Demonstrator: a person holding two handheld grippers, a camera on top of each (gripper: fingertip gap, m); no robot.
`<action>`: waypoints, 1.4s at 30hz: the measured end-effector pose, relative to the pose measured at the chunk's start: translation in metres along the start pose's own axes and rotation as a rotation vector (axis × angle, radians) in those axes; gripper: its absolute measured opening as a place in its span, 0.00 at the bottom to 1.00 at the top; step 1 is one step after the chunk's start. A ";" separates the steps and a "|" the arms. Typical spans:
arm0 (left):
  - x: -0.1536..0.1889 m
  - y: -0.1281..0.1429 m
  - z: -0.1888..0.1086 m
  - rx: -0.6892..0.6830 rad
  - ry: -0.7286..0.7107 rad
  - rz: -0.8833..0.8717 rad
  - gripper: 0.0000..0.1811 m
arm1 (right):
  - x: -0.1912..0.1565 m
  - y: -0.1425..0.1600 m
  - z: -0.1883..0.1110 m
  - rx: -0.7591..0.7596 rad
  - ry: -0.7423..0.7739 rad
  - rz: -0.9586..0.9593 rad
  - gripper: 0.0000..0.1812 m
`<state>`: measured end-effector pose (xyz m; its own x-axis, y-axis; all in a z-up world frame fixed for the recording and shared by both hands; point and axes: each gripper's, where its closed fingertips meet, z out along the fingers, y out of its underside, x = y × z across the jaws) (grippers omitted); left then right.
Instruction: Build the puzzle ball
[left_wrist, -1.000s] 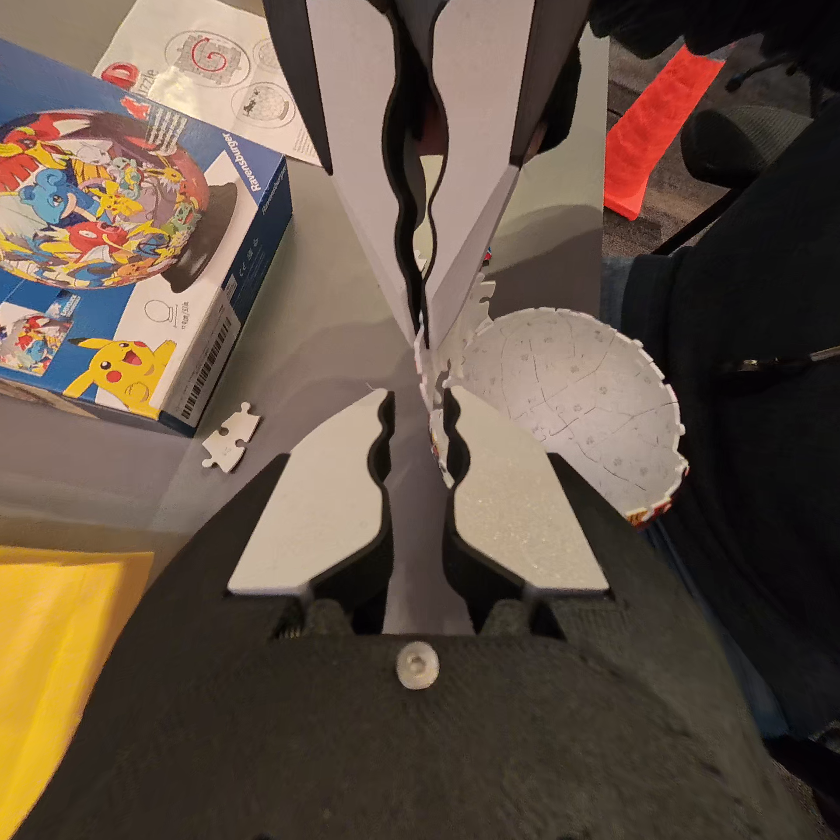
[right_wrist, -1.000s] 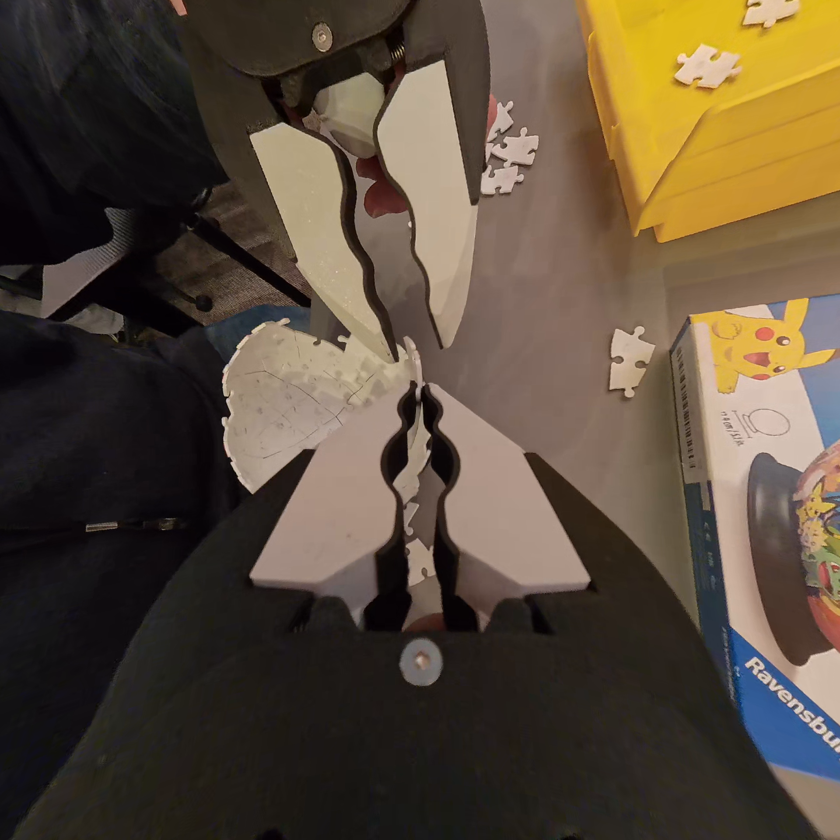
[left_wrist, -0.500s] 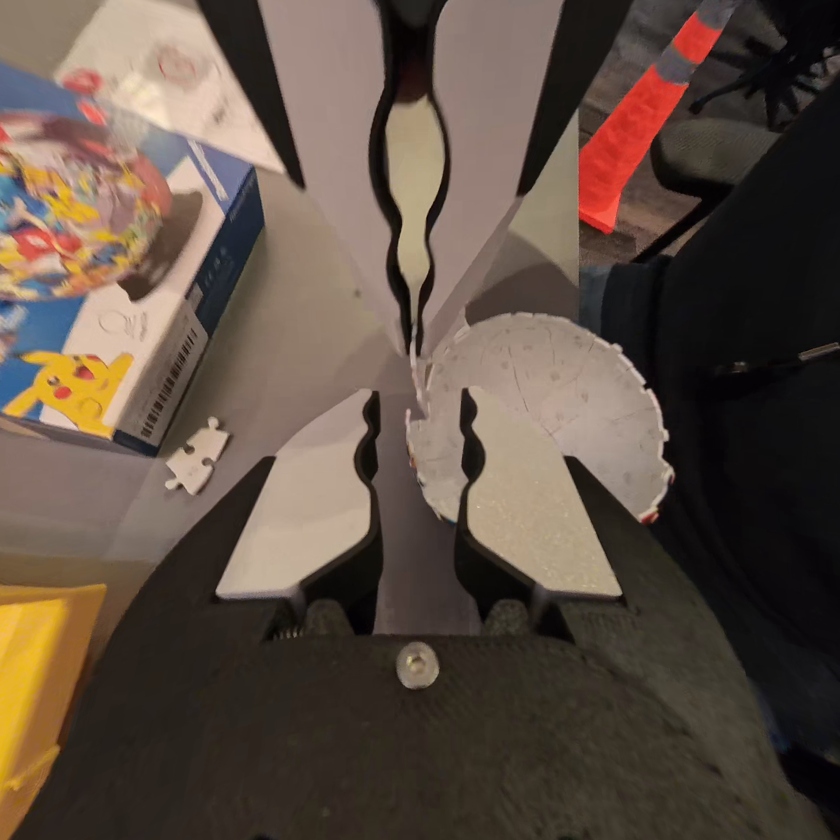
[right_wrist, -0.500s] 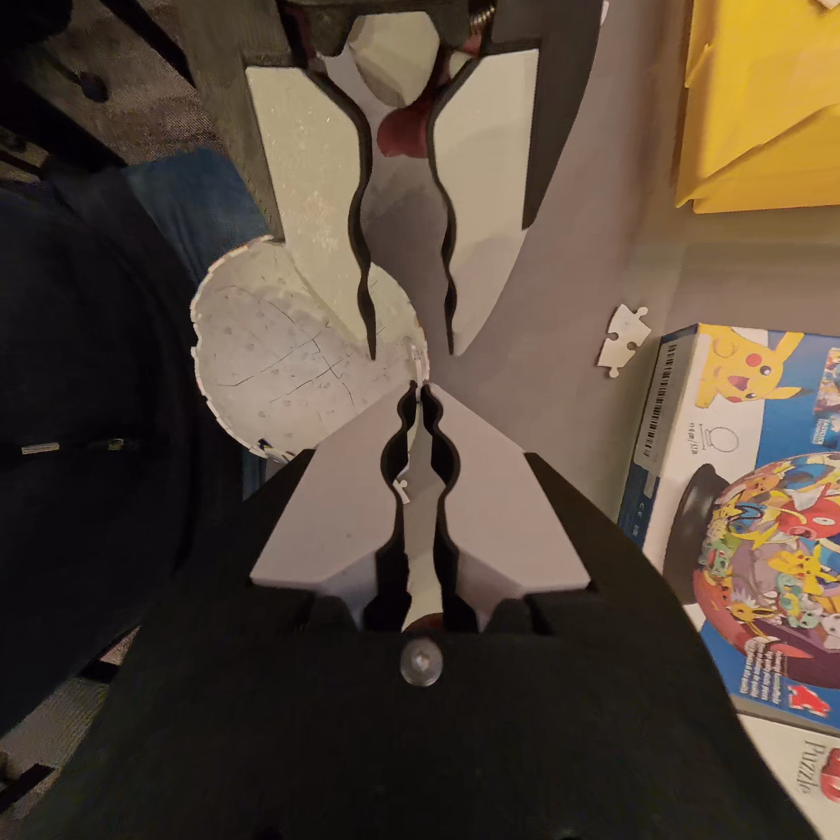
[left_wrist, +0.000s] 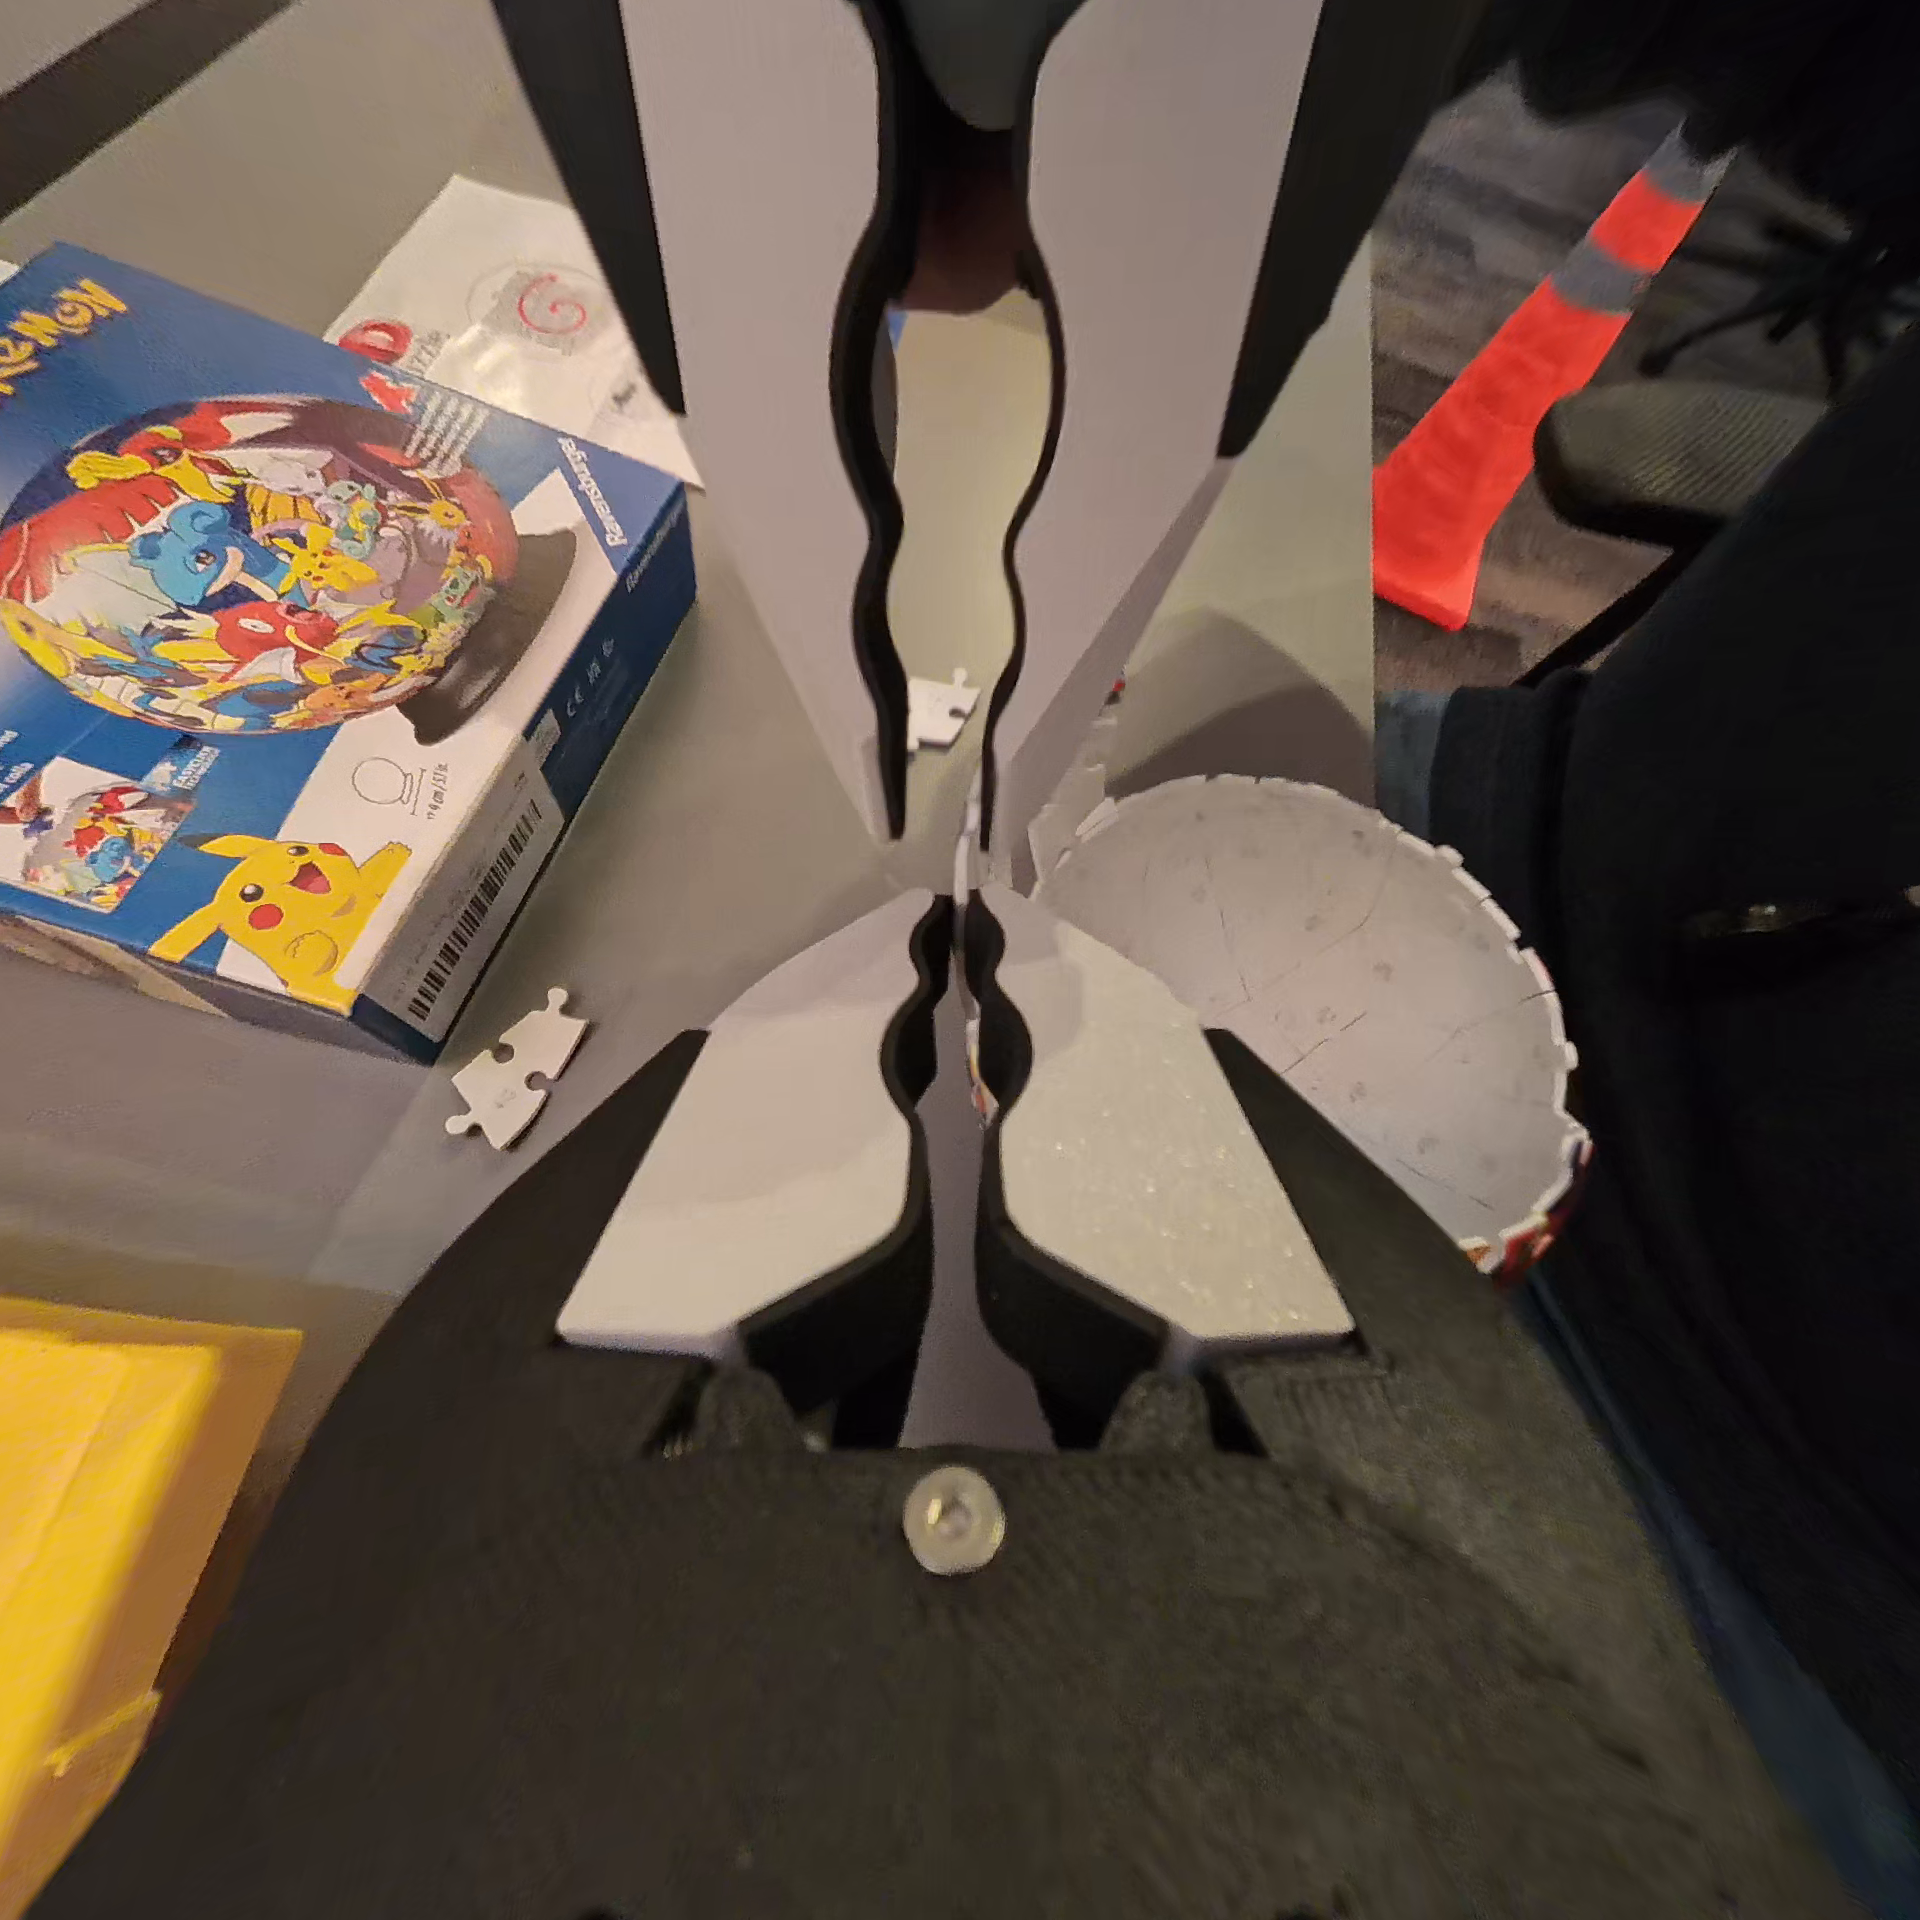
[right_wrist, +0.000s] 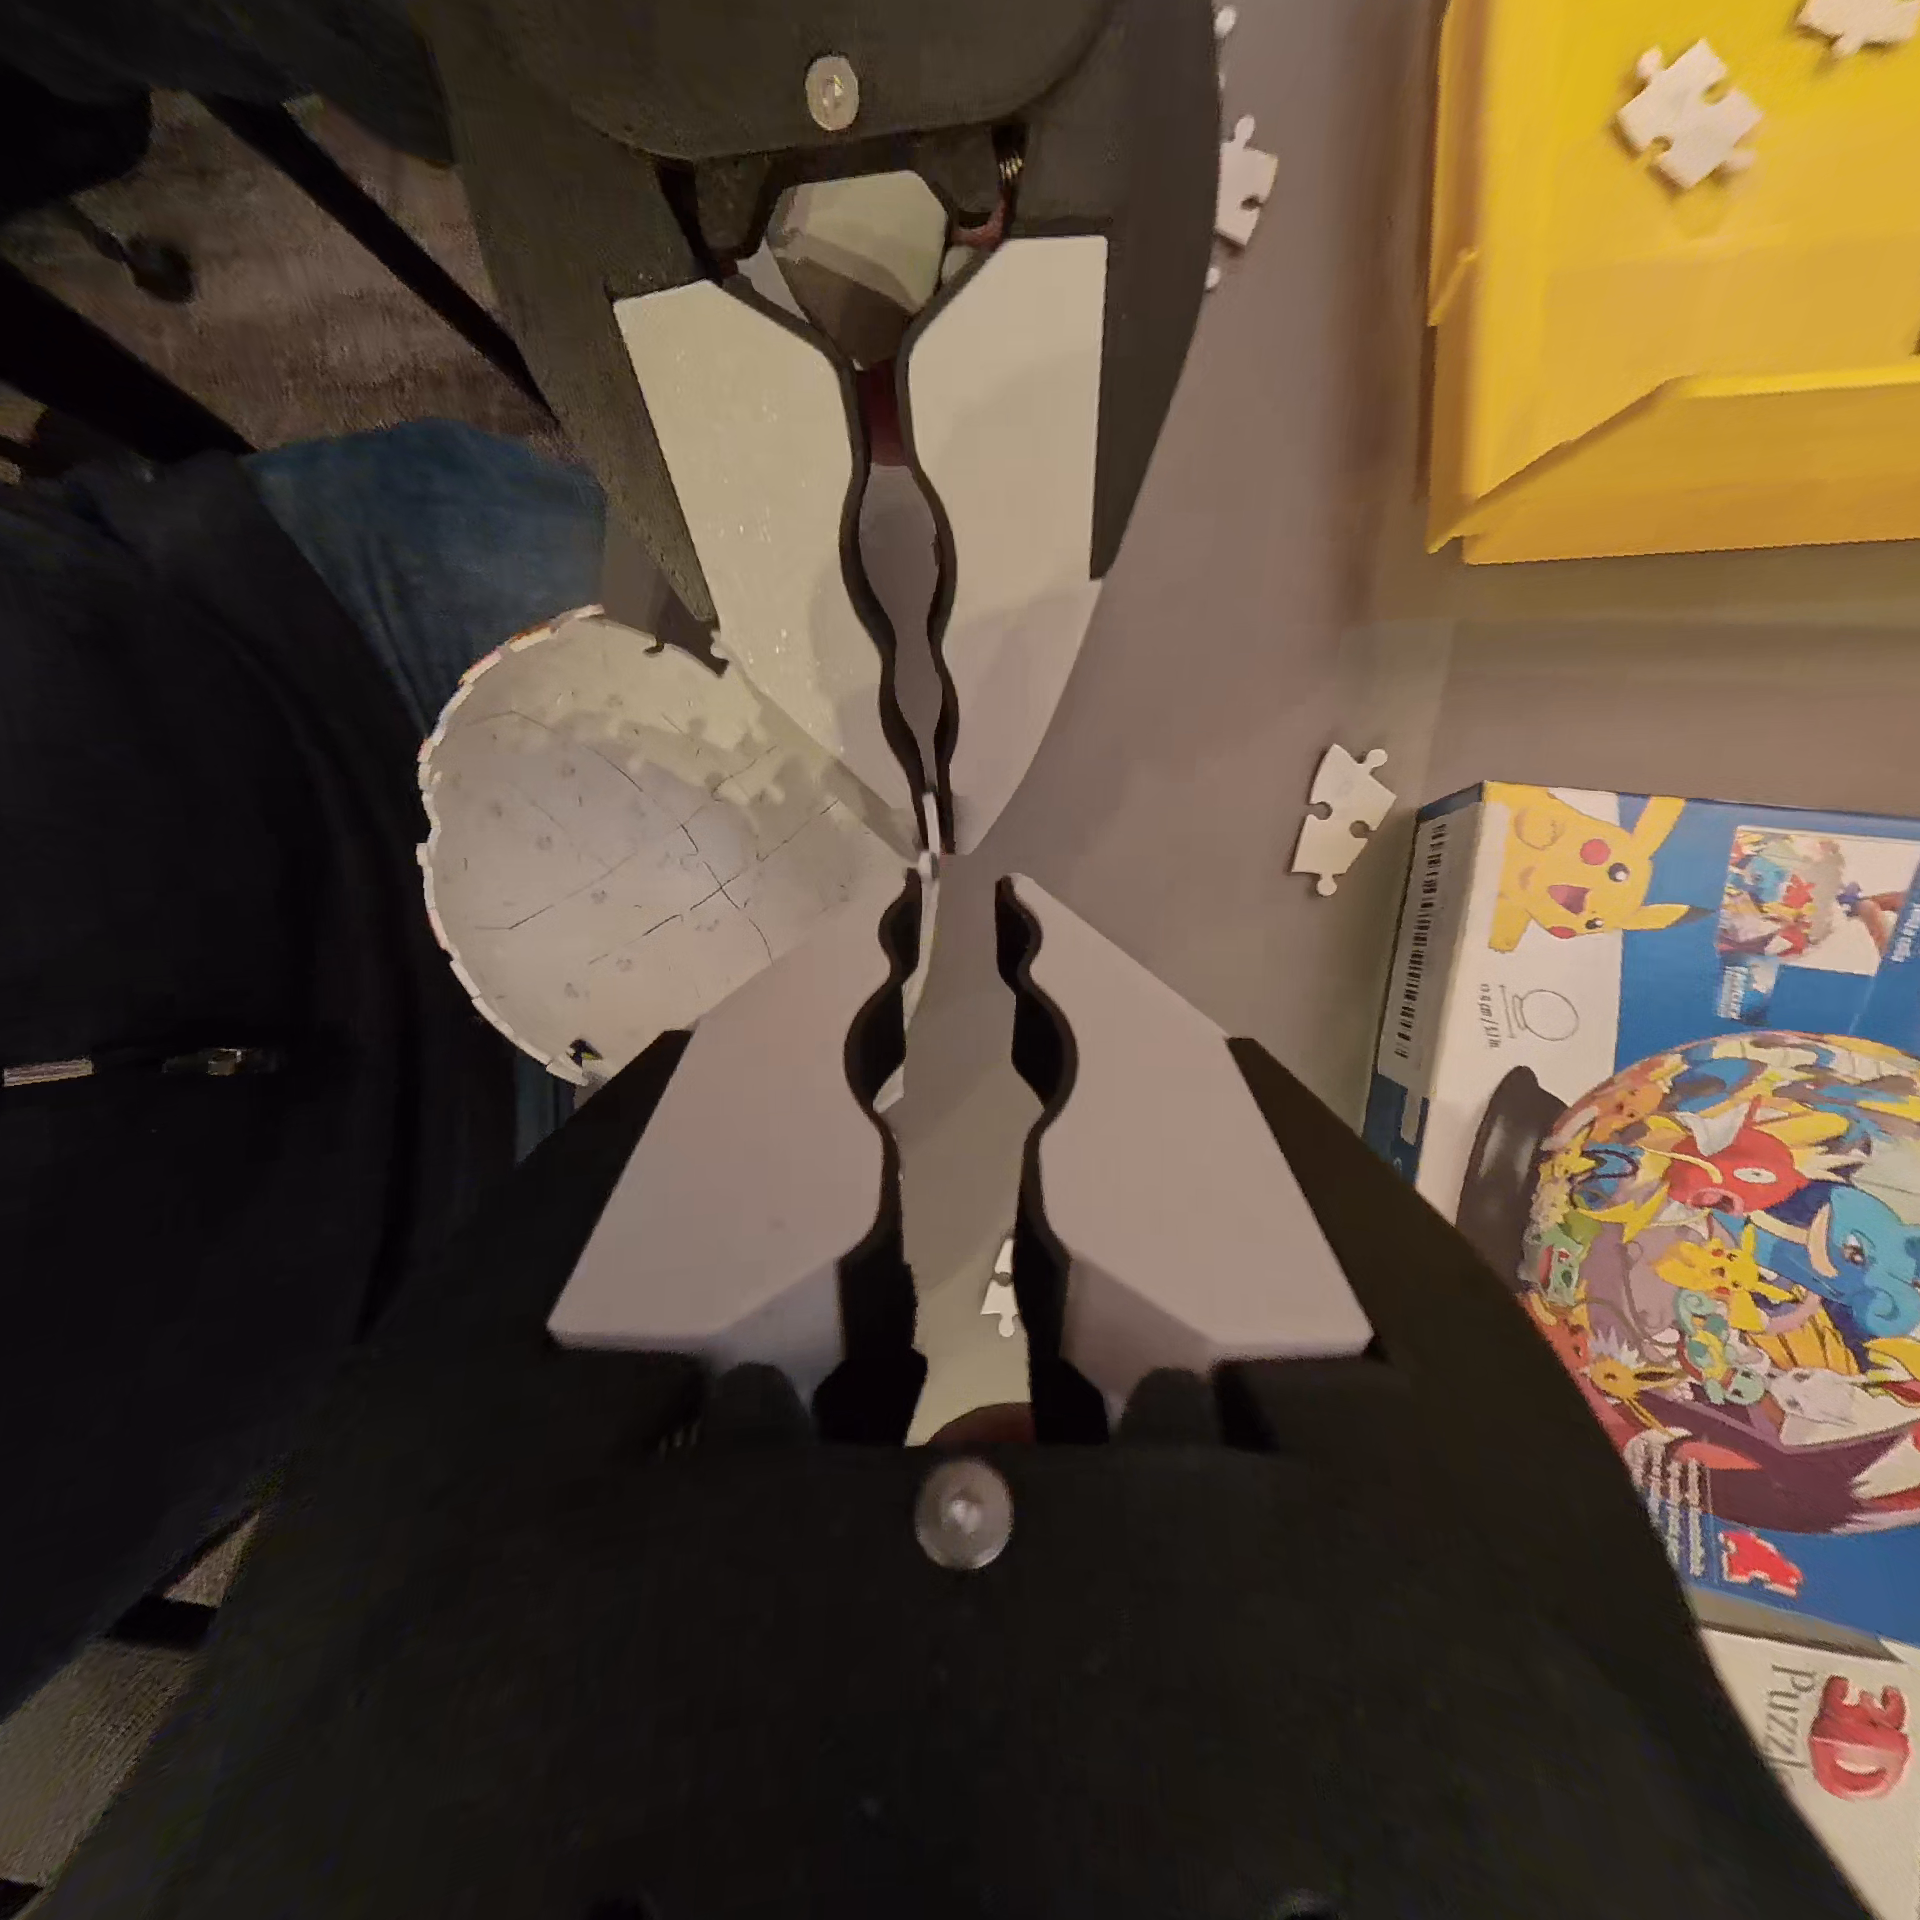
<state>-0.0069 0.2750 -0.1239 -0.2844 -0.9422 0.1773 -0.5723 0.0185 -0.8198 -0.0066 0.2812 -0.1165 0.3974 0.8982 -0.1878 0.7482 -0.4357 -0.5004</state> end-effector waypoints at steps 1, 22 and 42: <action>-0.001 -0.001 -0.001 0.016 0.000 -0.010 0.01 | 0.001 0.000 -0.003 0.015 0.000 0.010 0.08; 0.001 0.017 0.002 -0.005 0.070 -0.076 0.20 | -0.012 0.031 0.006 -0.172 0.009 0.094 0.00; 0.016 0.044 0.015 -0.134 0.228 -0.112 0.25 | -0.019 0.046 0.020 -0.459 -0.043 0.158 0.00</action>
<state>-0.0254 0.2558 -0.1656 -0.3707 -0.8415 0.3931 -0.7022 -0.0231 -0.7116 0.0097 0.2456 -0.1528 0.5098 0.8165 -0.2710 0.8415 -0.5388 -0.0404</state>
